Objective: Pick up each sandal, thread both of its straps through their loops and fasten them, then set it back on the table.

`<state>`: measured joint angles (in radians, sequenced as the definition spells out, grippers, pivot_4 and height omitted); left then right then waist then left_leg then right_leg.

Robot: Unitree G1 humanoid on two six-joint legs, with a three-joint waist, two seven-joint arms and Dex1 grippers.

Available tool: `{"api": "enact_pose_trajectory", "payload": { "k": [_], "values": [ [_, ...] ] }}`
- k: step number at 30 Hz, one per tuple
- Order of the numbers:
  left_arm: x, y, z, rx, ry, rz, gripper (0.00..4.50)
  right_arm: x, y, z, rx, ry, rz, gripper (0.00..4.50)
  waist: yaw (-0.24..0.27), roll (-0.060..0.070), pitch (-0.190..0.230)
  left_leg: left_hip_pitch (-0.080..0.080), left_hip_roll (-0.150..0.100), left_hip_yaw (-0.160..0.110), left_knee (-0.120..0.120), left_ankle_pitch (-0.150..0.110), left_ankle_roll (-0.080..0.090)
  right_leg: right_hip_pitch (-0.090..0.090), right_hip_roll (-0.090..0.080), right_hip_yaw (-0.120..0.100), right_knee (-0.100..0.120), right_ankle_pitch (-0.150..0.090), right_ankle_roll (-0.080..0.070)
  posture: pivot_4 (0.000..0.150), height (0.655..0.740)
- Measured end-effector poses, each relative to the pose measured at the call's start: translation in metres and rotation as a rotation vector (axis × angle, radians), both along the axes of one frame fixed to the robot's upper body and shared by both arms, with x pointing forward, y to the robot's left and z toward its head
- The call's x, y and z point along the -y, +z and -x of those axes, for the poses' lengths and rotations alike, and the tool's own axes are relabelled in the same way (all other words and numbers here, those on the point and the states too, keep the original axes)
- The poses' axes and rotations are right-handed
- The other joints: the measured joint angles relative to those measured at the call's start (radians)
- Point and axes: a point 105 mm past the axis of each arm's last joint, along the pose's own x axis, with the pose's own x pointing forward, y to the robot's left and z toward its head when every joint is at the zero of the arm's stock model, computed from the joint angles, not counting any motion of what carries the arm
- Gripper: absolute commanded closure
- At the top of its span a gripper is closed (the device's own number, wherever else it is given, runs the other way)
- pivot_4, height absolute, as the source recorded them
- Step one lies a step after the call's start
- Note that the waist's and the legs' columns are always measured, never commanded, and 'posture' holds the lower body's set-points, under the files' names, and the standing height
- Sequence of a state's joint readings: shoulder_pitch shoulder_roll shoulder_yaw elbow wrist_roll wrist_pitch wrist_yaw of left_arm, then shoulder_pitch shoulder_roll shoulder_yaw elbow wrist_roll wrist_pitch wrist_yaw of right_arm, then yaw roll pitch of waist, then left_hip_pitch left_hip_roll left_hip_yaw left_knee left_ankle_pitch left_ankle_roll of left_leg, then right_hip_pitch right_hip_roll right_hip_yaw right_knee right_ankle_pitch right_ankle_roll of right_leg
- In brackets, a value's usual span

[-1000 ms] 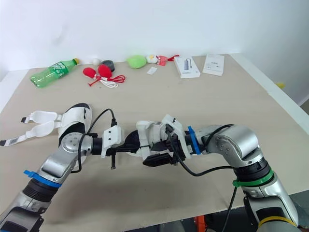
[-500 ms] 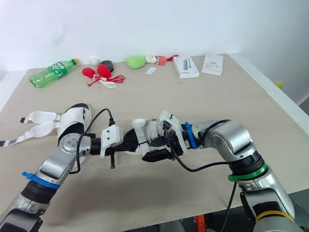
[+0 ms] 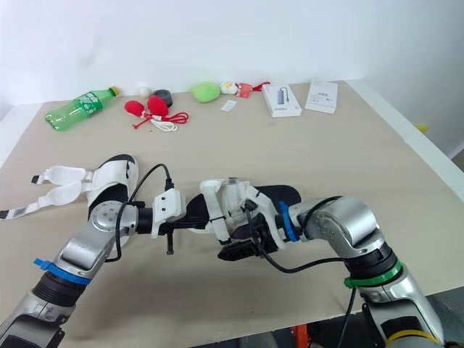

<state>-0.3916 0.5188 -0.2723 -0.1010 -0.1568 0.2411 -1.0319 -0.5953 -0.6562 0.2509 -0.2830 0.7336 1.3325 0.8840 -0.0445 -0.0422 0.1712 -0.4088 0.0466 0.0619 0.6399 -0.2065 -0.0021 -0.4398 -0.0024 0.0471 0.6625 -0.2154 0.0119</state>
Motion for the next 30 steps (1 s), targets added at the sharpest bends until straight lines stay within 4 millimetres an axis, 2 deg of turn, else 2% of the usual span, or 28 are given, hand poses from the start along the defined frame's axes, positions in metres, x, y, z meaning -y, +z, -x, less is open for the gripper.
{"api": "enact_pose_trajectory", "payload": {
  "k": [3, 6, 7, 9, 10, 11, 16, 19, 30],
  "values": [
    [0.0, 0.0, 0.0, 0.001, -0.003, -0.001, 4.5, -0.004, 0.004, -0.003, 0.006, -0.029, -0.025, 1.1, 0.0, 0.0, 0.0, 0.0, 0.0, 0.0, 0.0, 0.0, 0.0, 0.0, 0.0, 0.0, 0.0, 0.0, 0.0, 0.15, 0.74],
    [0.001, 0.0, 0.0, 0.001, -0.006, -0.002, 4.5, -0.009, 0.008, -0.005, -0.007, -0.062, -0.062, 2.44, 0.0, 0.0, 0.0, 0.0, 0.0, 0.0, 0.0, 0.0, 0.0, 0.0, 0.0, 0.0, 0.0, 0.0, 0.0, 0.15, 0.74],
    [0.001, 0.0, 0.0, 0.002, -0.007, -0.002, 4.5, -0.009, 0.009, -0.005, -0.014, -0.07, -0.07, 3.11, 0.0, 0.0, 0.0, 0.0, 0.0, 0.0, 0.0, 0.0, 0.0, 0.0, 0.0, 0.0, 0.0, 0.0, 0.0, 0.15, 0.74],
    [0.002, 0.0, 0.0, 0.002, -0.008, -0.001, 4.5, -0.009, 0.009, -0.005, -0.021, -0.081, -0.068, 3.73, 0.0, 0.0, 0.0, 0.0, 0.0, 0.0, 0.0, 0.0, 0.0, 0.0, 0.0, 0.0, 0.0, 0.0, 0.0, 0.15, 0.74],
    [0.002, 0.0, 0.0, 0.002, -0.008, -0.002, 4.5, -0.008, 0.008, -0.006, -0.024, -0.09, -0.065, 4.25, 0.0, 0.0, 0.0, 0.0, 0.0, 0.0, 0.0, 0.0, 0.0, 0.0, 0.0, 0.0, 0.0, 0.0, 0.0, 0.15, 0.74],
    [0.002, 0.0, 0.0, 0.001, -0.009, -0.001, 4.5, -0.006, 0.008, -0.006, -0.03, -0.103, -0.064, 4.43, 0.0, 0.0, 0.0, 0.0, 0.0, 0.0, 0.0, 0.0, 0.0, 0.0, 0.0, 0.0, 0.0, 0.0, 0.0, 0.15, 0.74],
    [0.002, 0.0, 0.0, 0.001, -0.01, -0.001, 4.5, 0.005, -0.007, 0.004, -0.105, -0.136, -0.033, 4.43, 0.0, 0.0, 0.0, 0.0, 0.0, 0.0, 0.0, 0.0, 0.0, 0.0, 0.0, 0.0, 0.0, -0.001, 0.001, 0.15, 0.74],
    [0.002, 0.0, 0.0, 0.0, -0.011, -0.001, 4.5, 0.01, -0.013, 0.019, -0.143, -0.114, -0.004, 4.43, 0.0, 0.0, 0.0, 0.0, 0.0, -0.001, 0.0, 0.0, 0.0, 0.0, 0.0, -0.001, 0.0, -0.001, 0.001, 0.15, 0.74],
    [0.006, -0.001, 0.003, -0.006, -0.031, -0.001, 4.5, 0.011, -0.014, 0.038, -0.173, -0.086, -0.005, 4.43, 0.0, 0.0, 0.0, 0.0, -0.001, -0.001, 0.0, 0.0, 0.0, 0.001, 0.0, -0.001, 0.0, -0.002, 0.001, 0.15, 0.74]
  ]
}}
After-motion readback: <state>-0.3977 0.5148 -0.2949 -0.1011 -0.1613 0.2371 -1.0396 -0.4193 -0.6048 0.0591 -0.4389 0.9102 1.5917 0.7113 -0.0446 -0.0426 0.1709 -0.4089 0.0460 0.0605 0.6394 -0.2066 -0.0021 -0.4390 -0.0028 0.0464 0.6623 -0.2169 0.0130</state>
